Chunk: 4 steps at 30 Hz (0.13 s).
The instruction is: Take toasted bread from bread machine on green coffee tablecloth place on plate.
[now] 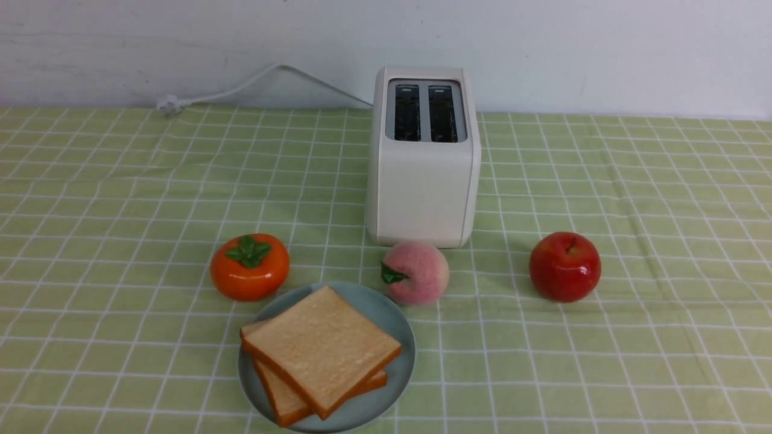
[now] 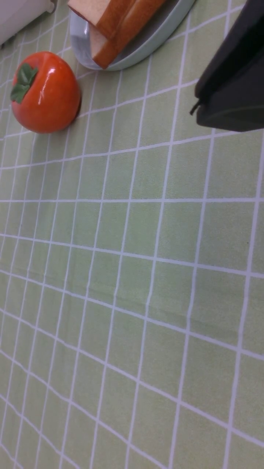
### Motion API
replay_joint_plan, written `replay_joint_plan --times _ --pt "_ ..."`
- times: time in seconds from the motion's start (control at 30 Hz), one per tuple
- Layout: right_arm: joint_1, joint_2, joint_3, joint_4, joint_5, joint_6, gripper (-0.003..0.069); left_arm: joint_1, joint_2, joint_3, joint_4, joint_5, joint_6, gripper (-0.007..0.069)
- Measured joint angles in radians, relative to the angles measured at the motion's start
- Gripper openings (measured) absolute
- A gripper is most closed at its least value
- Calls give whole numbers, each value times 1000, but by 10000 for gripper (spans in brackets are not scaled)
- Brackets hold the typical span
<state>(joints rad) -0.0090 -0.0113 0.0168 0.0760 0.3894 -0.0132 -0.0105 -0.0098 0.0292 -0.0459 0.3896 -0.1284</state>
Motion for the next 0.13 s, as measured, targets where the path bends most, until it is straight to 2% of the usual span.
replay_joint_plan --times 0.13 --pt "0 0 0 0 0 0 153 0 0 0 0 0 0 5"
